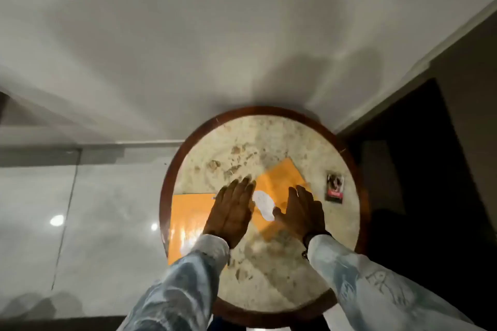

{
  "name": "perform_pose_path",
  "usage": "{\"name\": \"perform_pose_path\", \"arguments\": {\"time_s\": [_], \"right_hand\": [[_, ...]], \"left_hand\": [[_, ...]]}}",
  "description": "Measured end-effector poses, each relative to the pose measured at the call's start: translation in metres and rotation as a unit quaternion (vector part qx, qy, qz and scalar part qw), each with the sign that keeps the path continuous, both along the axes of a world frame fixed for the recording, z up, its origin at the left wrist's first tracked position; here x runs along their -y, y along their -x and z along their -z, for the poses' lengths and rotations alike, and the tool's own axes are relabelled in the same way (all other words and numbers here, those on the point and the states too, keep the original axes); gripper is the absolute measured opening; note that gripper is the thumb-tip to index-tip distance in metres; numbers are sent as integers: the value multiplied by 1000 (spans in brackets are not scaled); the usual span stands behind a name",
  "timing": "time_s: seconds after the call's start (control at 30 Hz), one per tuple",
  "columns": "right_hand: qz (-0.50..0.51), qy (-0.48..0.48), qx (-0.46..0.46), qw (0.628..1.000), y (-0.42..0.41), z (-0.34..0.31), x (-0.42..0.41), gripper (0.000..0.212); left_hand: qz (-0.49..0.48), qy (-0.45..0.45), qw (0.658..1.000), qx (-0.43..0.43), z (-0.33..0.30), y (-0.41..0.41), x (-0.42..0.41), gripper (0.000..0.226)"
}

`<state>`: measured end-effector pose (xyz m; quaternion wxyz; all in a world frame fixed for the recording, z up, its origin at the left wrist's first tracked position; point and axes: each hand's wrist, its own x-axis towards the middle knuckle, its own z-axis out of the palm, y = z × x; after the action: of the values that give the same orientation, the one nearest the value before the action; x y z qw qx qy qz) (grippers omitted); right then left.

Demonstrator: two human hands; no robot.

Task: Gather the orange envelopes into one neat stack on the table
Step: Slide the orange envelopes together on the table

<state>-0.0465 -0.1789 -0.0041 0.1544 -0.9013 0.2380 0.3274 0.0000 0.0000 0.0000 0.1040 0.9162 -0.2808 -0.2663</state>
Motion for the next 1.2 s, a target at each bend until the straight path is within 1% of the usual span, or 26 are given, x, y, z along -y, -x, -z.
{"name": "perform_pose_path", "arguments": {"time_s": [0.03, 0.1, 0.2, 0.27, 0.33, 0.43, 0.6, 0.73, 0.93, 0.97, 1.03, 1.1, 1.13, 1.17, 1.2], "right_hand": [[-5, 8, -13, 1000, 2, 16, -1, 76], [-35, 42, 10, 998, 2, 44, 0, 81], [-109, 71, 70, 989, -14, 66, 6, 83], [-159, 76, 105, 979, -35, 72, 12, 82], [-194, 55, 110, 973, -59, 74, 12, 81], [-230, 33, 121, 965, -96, 79, 7, 81], [-259, 2, 118, 959, -140, 83, 2, 83], [-257, -15, 112, 960, -150, 82, 2, 82], [-276, -7, 107, 955, -161, 78, 5, 82], [-276, -1, 115, 954, -161, 76, 5, 82], [-246, 3, 185, 951, -155, 70, 2, 78], [-168, -30, 274, 947, -137, 63, -6, 64], [-116, -55, 289, 949, -122, 60, -14, 55], [-65, -83, 270, 957, -107, 57, -22, 49], [-16, -114, 225, 968, -87, 55, -34, 44]], "left_hand": [[41, -10, 999, 0, 19, 1, 6, 57], [71, -1, 997, -5, 51, -3, 15, 55], [47, 17, 999, 7, 72, -18, 20, 51], [36, -1, 999, 37, 71, -34, 18, 52], [21, -18, 999, 42, 71, -54, 13, 56], [-8, -20, 999, 47, 71, -85, -4, 59], [-6, -30, 999, 30, 83, -119, -28, 74], [-16, -18, 999, 27, 90, -126, -31, 73], [-27, -9, 999, 40, 96, -132, -28, 73], [-27, -9, 999, 39, 96, -131, -29, 73], [-51, 21, 998, 39, 92, -124, -32, 70], [-116, 45, 991, 49, 84, -110, -40, 66], [-157, 33, 986, 53, 78, -98, -47, 63], [-201, 14, 978, 51, 72, -85, -54, 61], [-250, -8, 968, 37, 67, -67, -63, 58]]}}
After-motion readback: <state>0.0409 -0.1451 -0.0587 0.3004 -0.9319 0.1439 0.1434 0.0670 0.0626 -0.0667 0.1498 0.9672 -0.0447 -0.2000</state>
